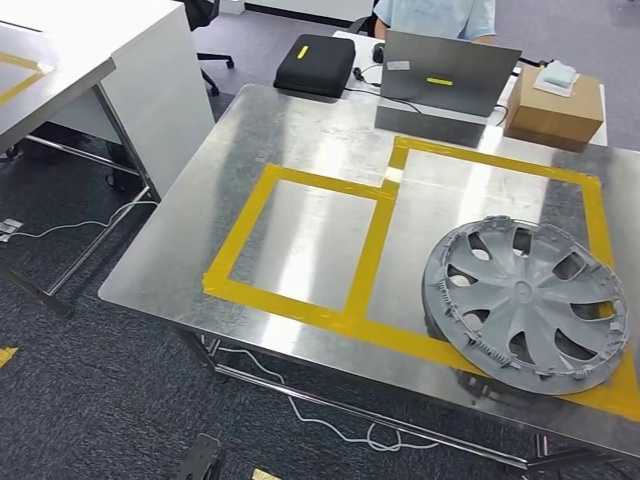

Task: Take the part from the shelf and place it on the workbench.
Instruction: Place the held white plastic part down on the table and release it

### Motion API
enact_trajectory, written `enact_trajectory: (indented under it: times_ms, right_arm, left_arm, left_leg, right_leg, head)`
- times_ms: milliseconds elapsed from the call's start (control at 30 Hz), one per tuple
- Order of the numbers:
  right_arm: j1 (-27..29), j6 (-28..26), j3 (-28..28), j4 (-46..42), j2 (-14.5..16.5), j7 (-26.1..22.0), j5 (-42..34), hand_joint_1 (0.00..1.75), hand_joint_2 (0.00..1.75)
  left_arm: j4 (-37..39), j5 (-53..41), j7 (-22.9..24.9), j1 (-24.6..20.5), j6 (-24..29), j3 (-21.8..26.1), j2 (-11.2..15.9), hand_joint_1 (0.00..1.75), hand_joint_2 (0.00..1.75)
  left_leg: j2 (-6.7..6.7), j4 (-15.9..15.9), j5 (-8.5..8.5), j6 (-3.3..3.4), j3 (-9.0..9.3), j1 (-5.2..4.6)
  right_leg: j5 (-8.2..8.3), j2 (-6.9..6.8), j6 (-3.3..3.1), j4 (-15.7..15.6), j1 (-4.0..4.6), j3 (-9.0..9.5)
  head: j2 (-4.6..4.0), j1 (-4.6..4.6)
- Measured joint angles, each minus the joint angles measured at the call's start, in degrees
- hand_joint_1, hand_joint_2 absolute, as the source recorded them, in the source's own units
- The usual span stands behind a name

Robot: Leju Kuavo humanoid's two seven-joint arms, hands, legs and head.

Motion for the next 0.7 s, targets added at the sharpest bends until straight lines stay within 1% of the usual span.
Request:
enact_trajectory:
  times_ms: [33,67,100,133,167,200,233,267,333,367,400,433,467,500,533,567,600,633,667,700]
  right_arm:
    - [0.34,0.0,1.1,-0.13,-0.02,0.6,-0.09,0.0,0.0]
    - [0.64,0.0,2.05,-0.31,-0.03,0.93,-0.17,0.0,0.0]
    - [0.88,0.0,2.84,-0.5,-0.03,1.11,-0.25,0.0,0.0]
    - [1.02,0.0,3.47,-0.66,-0.02,1.21,-0.29,0.0,0.0]
    - [1.09,0.01,4.09,-0.83,-0.02,1.27,-0.34,0.0,0.0]
    - [1.1,0.01,4.61,-1.01,-0.02,1.32,-0.36,0.0,0.0]
    - [1.11,0.01,5.06,-1.15,-0.02,1.38,-0.37,0.0,0.0]
    - [1.16,0.01,5.47,-1.29,-0.02,1.44,-0.37,0.0,0.0]
    - [1.37,0.0,6.13,-1.53,0.04,1.59,-0.38,0.0,0.0]
    - [1.46,-0.01,6.44,-1.68,0.09,1.69,-0.38,0.0,0.0]
    - [1.52,-0.02,6.76,-1.86,0.14,1.82,-0.38,0.0,0.0]
    - [1.54,-0.03,7.09,-2.0,0.19,1.92,-0.35,0.0,0.0]
    - [1.54,-0.04,7.32,-2.12,0.19,1.98,-0.32,0.0,0.0]
    - [1.54,-0.04,7.5,-2.16,0.2,2.01,-0.28,0.0,0.0]
    - [1.56,-0.04,7.59,-2.18,0.2,2.01,-0.25,0.0,0.0]
    - [1.57,-0.04,7.64,-2.19,0.2,2.01,-0.25,0.0,0.0]
    - [1.59,-0.04,7.72,-2.19,0.2,2.01,-0.24,0.0,0.0]
    - [1.58,-0.04,7.8,-2.19,0.21,2.01,-0.21,0.0,0.0]
    - [1.56,-0.02,7.88,-2.19,0.22,2.01,-0.11,0.0,0.0]
    - [1.54,0.02,7.93,-2.19,0.23,2.01,0.08,0.0,0.0]
  left_arm:
    - [0.0,-0.07,0.0,0.09,0.01,0.21,0.01,0.0,0.0]
    - [0.0,-0.13,0.0,0.14,0.03,0.41,0.01,0.0,0.0]
    - [0.0,-0.2,0.0,0.16,0.03,0.58,0.0,0.0,0.0]
    - [0.0,-0.25,0.0,0.16,0.03,0.69,-0.02,0.0,0.0]
    - [0.0,-0.28,0.0,0.16,0.04,0.77,-0.02,0.0,0.0]
    - [0.01,-0.31,0.0,0.16,0.07,0.81,-0.03,0.0,0.0]
    - [0.01,-0.32,0.0,0.16,0.1,0.85,-0.02,0.0,0.0]
    - [0.02,-0.32,0.0,0.14,0.14,0.9,-0.02,0.0,0.0]
    - [0.02,-0.32,-0.02,0.13,0.21,1.07,-0.01,0.0,0.0]
    - [0.02,-0.32,-0.04,0.14,0.26,1.2,0.0,0.0,0.0]
    - [0.02,-0.32,-0.08,0.15,0.32,1.37,0.01,0.0,0.0]
    - [0.02,-0.32,-0.11,0.16,0.39,1.55,0.03,0.0,0.0]
    - [0.02,-0.32,-0.14,0.17,0.44,1.73,0.03,0.0,0.0]
    - [0.02,-0.32,-0.15,0.18,0.47,1.91,0.04,0.0,0.0]
    - [0.02,-0.32,-0.15,0.2,0.49,2.04,0.05,0.0,0.0]
    - [0.02,-0.33,-0.15,0.22,0.5,2.15,0.05,0.0,0.0]
    - [0.02,-0.33,-0.16,0.22,0.51,2.22,0.06,0.0,0.0]
    - [0.02,-0.34,-0.17,0.21,0.51,2.27,0.07,0.0,0.0]
    - [0.02,-0.34,-0.21,0.18,0.52,2.32,0.08,0.0,0.0]
    - [0.02,-0.35,-0.27,0.17,0.54,2.4,0.09,0.0,0.0]
  left_leg:
    - [0.26,0.09,0.03,0.01,-0.15,-0.04]
    - [0.48,0.22,0.04,-0.01,-0.26,-0.06]
    - [0.69,0.39,0.0,-0.09,-0.34,-0.06]
    - [0.88,0.64,-0.09,-0.24,-0.39,-0.05]
    - [1.07,0.91,-0.22,-0.5,-0.54,-0.12]
    - [1.25,1.2,-0.33,-0.82,-0.68,-0.21]
    - [1.42,1.5,-0.37,-1.13,-0.83,-0.31]
    - [1.58,1.7,-0.3,-1.46,-1.02,-0.38]
    - [1.81,2.05,-0.28,-2.07,-1.28,-0.32]
    - [1.57,2.62,-1.05,-2.48,-1.63,-0.23]
    - [1.15,4.14,-2.65,-2.89,-2.25,-0.1]
    - [0.63,6.74,-4.93,-3.3,-3.22,0.11]
    - [0.2,10.31,-7.46,-3.64,-4.44,0.3]
    - [0.02,13.91,-9.45,-3.85,-5.56,0.49]
    - [-0.03,16.39,-10.42,-3.96,-6.14,0.61]
    - [-0.07,16.89,-10.17,-4.0,-5.76,0.7]
    - [-0.15,15.06,-8.86,-3.96,-4.33,0.77]
    - [-0.45,11.28,-6.96,-3.85,-1.95,0.84]
    - [-1.17,6.62,-5.52,-3.66,0.76,0.88]
    - [-1.91,2.89,-4.43,-3.46,2.85,0.88]
  right_leg:
    - [-0.42,-0.03,0.04,2.11,0.01,-0.65]
    - [0.23,-0.1,0.05,2.12,0.01,-0.31]
    - [1.87,-0.32,0.0,-0.29,0.01,1.23]
    - [3.67,-0.76,-0.08,-4.28,0.01,3.52]
    - [4.8,-1.51,-0.2,-8.18,0.15,5.99]
    - [5.52,-2.09,-0.38,-11.11,0.3,7.74]
    - [5.52,-2.47,-0.58,-12.69,0.44,8.61]
    - [5.32,-2.53,-0.84,-12.96,0.6,8.73]
    - [5.7,-1.98,-1.68,-13.28,0.49,8.03]
    - [6.02,-1.76,-2.18,-13.4,0.4,7.63]
    - [6.45,-1.58,-2.65,-13.57,0.29,7.18]
    - [6.9,-1.38,-2.97,-13.64,0.24,6.7]
    - [7.35,-1.13,-3.14,-13.62,0.28,6.09]
    - [7.82,-0.89,-3.19,-13.58,0.33,5.51]
    - [8.27,-0.63,-3.16,-13.53,0.36,4.92]
    - [8.71,-0.34,-3.09,-13.47,0.38,4.33]
    - [9.15,-0.02,-2.98,-13.41,0.37,3.78]
    - [9.62,0.37,-2.8,-13.36,0.35,3.26]
    - [10.11,0.78,-2.54,-13.3,0.36,2.79]
    - [10.64,1.18,-2.2,-13.29,0.39,2.43]
  head:
    - [0.0,-0.03]
    - [0.0,-0.02]
    - [0.0,-0.02]
    - [0.0,-0.01]
    - [0.0,0.01]
    - [0.0,-0.02]
    - [0.0,-0.06]
    - [0.0,-0.13]
    - [0.0,-0.17]
    - [0.0,-0.31]
    - [0.0,-0.48]
    - [0.0,-0.66]
    - [0.0,-0.88]
    - [0.0,-0.93]
    - [0.0,-0.93]
    - [0.0,-0.94]
    - [0.0,-0.93]
    - [0.0,-0.93]
    - [0.0,-0.94]
    - [0.0,-0.9]
